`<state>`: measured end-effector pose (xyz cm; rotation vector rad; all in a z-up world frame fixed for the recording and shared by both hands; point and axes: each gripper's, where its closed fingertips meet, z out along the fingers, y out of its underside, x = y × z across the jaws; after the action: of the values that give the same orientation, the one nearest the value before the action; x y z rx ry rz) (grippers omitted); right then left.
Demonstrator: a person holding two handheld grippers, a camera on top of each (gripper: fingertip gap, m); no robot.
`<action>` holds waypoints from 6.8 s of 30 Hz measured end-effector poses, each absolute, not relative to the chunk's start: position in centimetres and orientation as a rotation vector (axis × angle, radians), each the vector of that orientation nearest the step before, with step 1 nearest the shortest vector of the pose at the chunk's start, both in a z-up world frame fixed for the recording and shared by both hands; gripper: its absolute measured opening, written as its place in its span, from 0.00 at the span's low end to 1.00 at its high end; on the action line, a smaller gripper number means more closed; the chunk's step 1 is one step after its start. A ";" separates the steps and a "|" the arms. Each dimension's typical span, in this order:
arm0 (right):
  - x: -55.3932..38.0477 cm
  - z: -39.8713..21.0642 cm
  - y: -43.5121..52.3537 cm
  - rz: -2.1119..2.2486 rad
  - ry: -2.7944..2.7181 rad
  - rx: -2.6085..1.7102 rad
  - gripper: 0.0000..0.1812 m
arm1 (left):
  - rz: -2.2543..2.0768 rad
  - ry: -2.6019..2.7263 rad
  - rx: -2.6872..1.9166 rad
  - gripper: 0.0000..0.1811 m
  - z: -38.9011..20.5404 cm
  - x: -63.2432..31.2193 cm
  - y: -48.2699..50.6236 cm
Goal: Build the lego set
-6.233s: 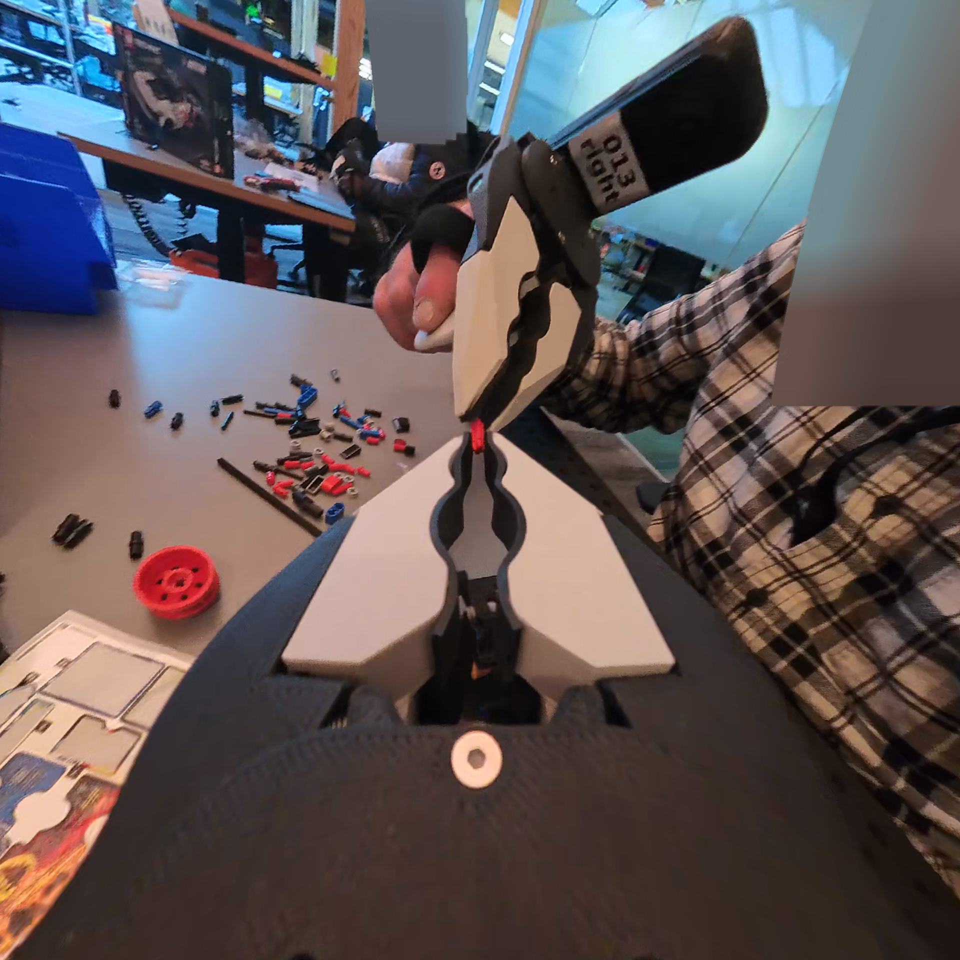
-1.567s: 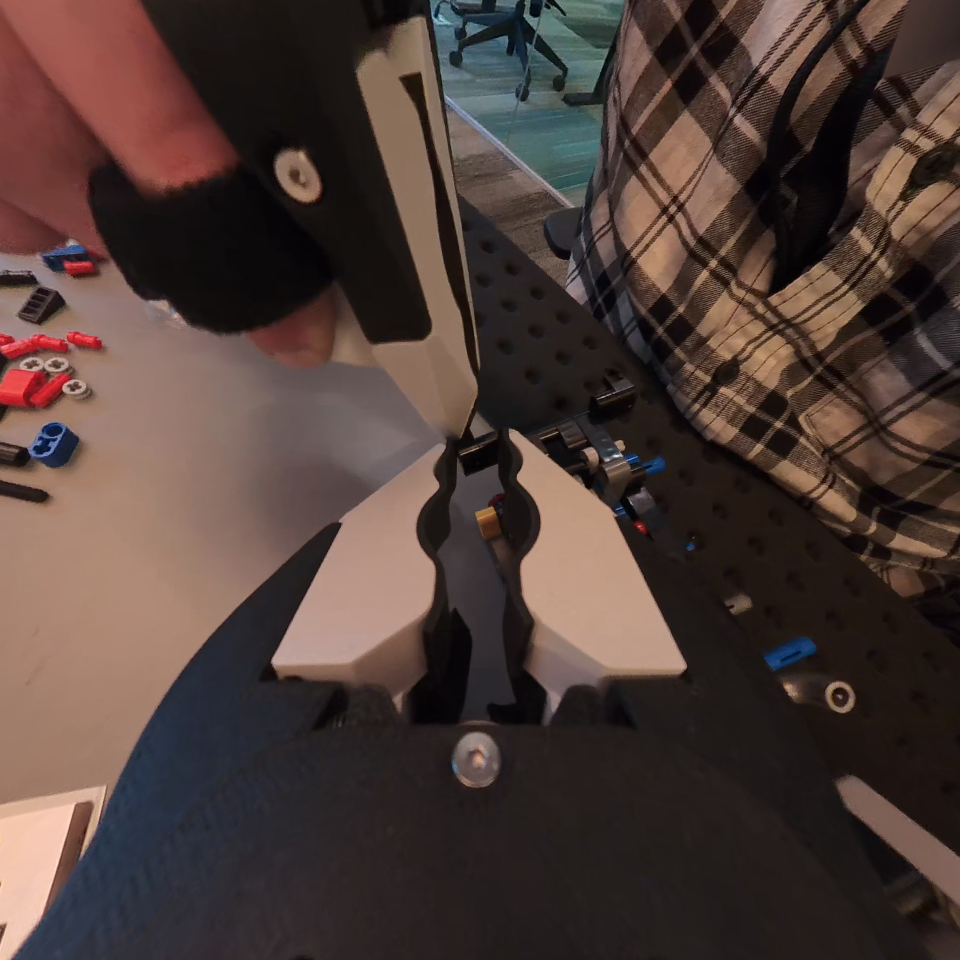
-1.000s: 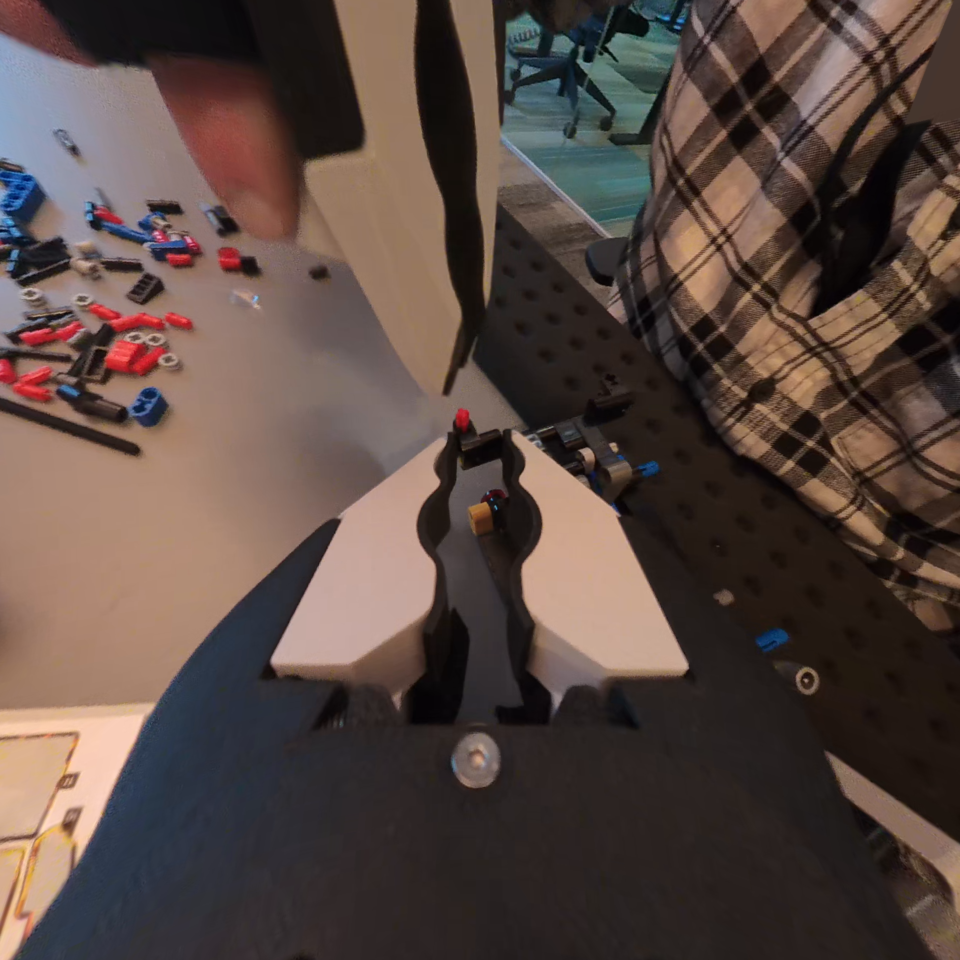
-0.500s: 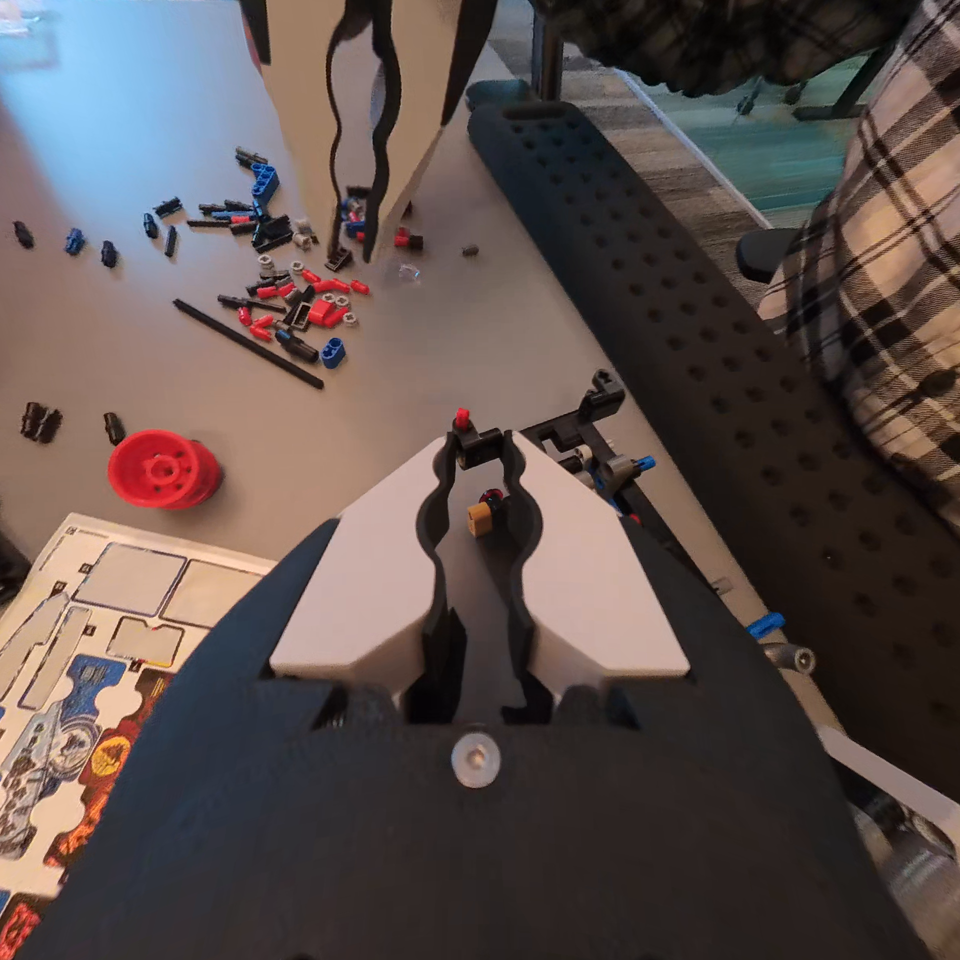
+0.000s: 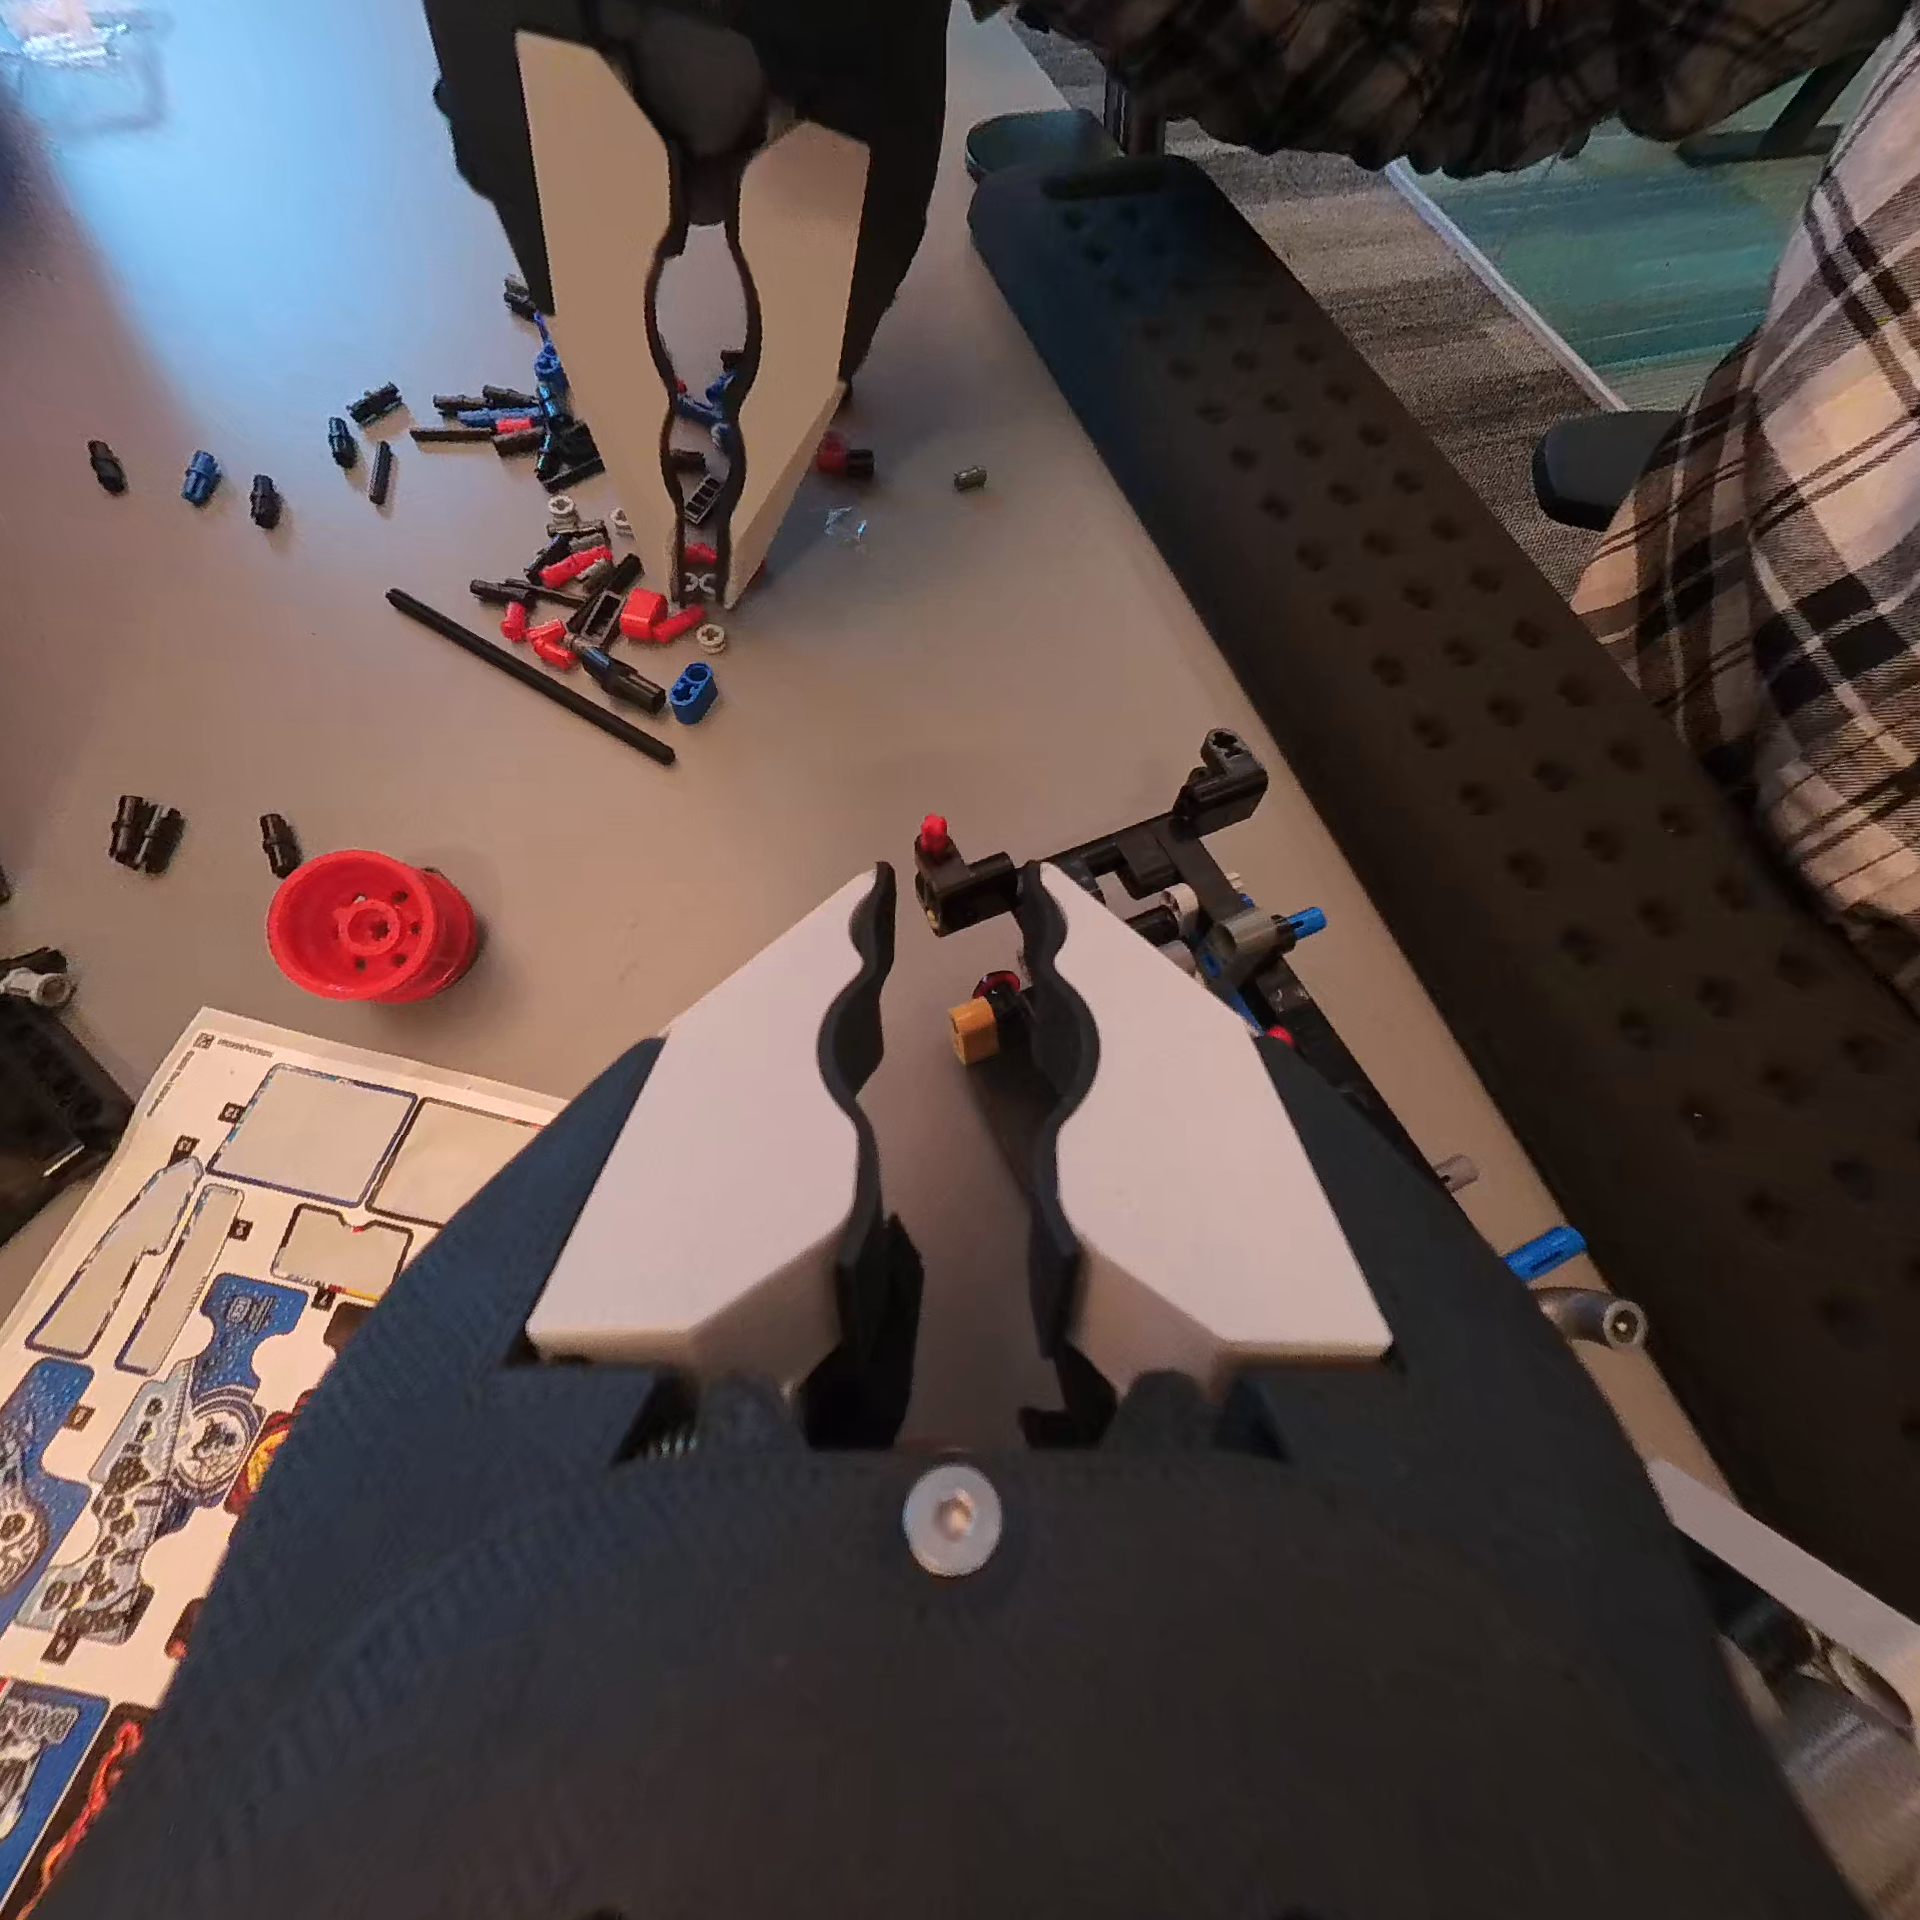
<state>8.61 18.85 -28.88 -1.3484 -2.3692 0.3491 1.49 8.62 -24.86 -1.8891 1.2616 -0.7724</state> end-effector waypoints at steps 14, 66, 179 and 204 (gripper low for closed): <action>7.7 -29.6 19.2 0.540 -2.252 -1.608 0.04 | -0.777 1.263 -1.902 0.15 -25.1 1.5 8.7; 4.3 -16.5 5.7 1.359 -2.017 -1.234 0.01 | 0.494 1.414 -1.321 0.01 -17.1 4.8 6.8; 5.8 -21.9 3.0 0.814 -2.225 -0.720 0.01 | 0.305 1.204 -1.936 0.23 -21.5 3.7 -0.6; 2.2 -24.1 -2.9 0.950 -2.268 -0.791 0.01 | 0.331 0.685 -2.093 0.09 -25.7 0.2 -2.7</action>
<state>2.20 -2.87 -24.11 -0.7905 -2.2682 0.9505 0.25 -2.68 -25.68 -2.0932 0.6851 0.3309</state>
